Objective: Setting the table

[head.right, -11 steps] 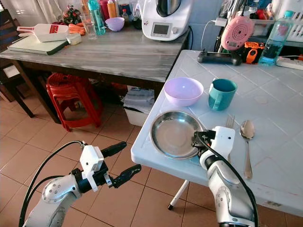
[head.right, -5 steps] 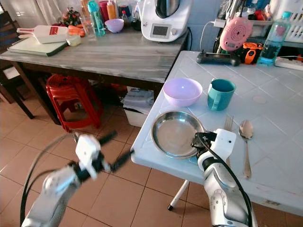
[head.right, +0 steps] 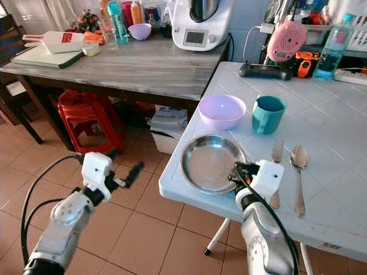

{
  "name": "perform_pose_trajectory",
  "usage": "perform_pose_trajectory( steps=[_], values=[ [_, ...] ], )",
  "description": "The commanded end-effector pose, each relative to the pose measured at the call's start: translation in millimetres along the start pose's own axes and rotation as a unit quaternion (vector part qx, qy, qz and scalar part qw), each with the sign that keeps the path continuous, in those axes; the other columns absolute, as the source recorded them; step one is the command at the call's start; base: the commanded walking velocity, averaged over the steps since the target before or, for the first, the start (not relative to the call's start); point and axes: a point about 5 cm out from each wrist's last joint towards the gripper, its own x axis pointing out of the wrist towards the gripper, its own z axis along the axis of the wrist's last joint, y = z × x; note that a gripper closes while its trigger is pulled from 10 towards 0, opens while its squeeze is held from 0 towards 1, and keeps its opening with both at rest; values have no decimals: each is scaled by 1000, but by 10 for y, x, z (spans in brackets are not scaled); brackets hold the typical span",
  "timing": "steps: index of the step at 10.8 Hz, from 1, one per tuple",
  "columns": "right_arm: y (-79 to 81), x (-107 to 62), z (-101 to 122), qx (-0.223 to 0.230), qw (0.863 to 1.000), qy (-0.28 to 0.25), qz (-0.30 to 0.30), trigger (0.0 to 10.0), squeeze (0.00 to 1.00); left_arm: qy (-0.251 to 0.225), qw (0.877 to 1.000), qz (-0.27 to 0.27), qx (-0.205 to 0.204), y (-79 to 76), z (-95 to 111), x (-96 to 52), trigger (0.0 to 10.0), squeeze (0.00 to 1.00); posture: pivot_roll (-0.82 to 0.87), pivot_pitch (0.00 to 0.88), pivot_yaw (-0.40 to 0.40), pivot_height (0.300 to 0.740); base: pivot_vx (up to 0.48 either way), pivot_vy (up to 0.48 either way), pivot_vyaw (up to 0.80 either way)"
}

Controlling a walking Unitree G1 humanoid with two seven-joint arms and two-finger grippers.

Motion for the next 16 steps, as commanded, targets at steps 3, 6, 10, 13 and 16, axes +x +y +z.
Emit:
perform_pose_trajectory(
  steps=[3, 6, 10, 13, 16],
  values=[
    [-2, -75, -49, -32, 999, -3, -13, 10000, 0, 7, 999, 36, -32, 83, -4, 64, 10000, 0, 0, 0, 86, 740, 0, 0, 0],
    [-40, -105, -40, -40, 999, -8, -21, 10000, 0, 8, 998, 43, -33, 78, -32, 77, 10000, 0, -7, 0, 83, 740, 0, 0, 0],
    [-23, -108, -50, -52, 998, -11, -22, 10000, 0, 3, 999, 40, -34, 47, -32, 101, 10000, 0, -5, 0, 82, 740, 0, 310, -542],
    [-33, -98, -34, -53, 998, -20, -28, 10000, 0, 3, 999, 38, -32, 39, -33, 114, 10000, 0, -3, 0, 85, 740, 0, 449, -169],
    [-35, -100, -18, -55, 997, -32, -37, 10000, 0, 1, 999, 36, -31, 28, -37, 121, 10000, 0, -2, 0, 86, 740, 0, 447, 0]
  ],
)
